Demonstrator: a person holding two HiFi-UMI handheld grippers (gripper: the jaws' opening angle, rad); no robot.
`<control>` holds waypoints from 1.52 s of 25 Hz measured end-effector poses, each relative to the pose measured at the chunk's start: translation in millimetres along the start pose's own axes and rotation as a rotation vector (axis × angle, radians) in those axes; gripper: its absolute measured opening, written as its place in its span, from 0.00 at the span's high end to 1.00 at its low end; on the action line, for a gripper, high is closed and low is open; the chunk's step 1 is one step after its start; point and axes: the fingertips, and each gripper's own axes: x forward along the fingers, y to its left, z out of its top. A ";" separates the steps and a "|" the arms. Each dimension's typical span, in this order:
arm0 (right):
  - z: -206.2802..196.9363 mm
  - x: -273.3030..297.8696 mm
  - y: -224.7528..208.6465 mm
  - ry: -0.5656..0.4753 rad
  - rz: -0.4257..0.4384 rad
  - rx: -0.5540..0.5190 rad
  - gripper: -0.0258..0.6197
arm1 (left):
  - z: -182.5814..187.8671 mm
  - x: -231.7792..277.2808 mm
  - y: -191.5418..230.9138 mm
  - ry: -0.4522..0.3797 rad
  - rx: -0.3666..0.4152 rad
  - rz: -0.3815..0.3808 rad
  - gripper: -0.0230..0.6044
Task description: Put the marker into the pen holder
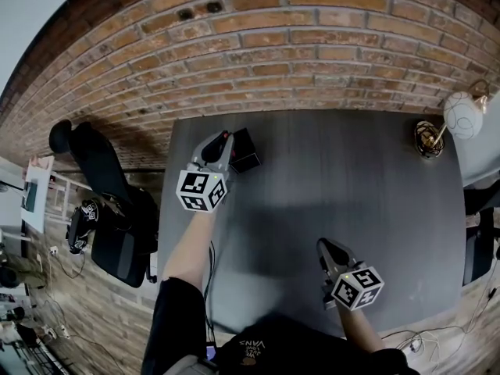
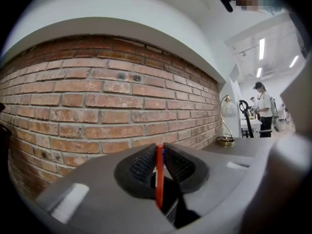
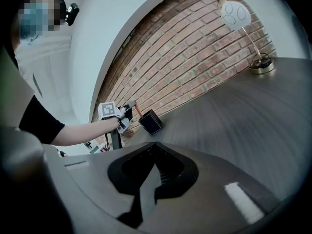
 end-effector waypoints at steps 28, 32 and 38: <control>-7.2 -8.6 -3.9 0.011 -0.027 0.006 0.96 | -51.0 -21.0 4.1 0.050 -0.077 0.070 0.80; -7.2 -9.1 -1.8 0.012 -0.023 0.003 0.96 | -54.6 -27.1 4.2 0.048 -0.097 0.092 0.80; -7.3 -8.8 1.4 0.013 -0.016 -0.004 0.96 | -66.1 -33.5 3.0 0.072 -0.105 0.113 0.80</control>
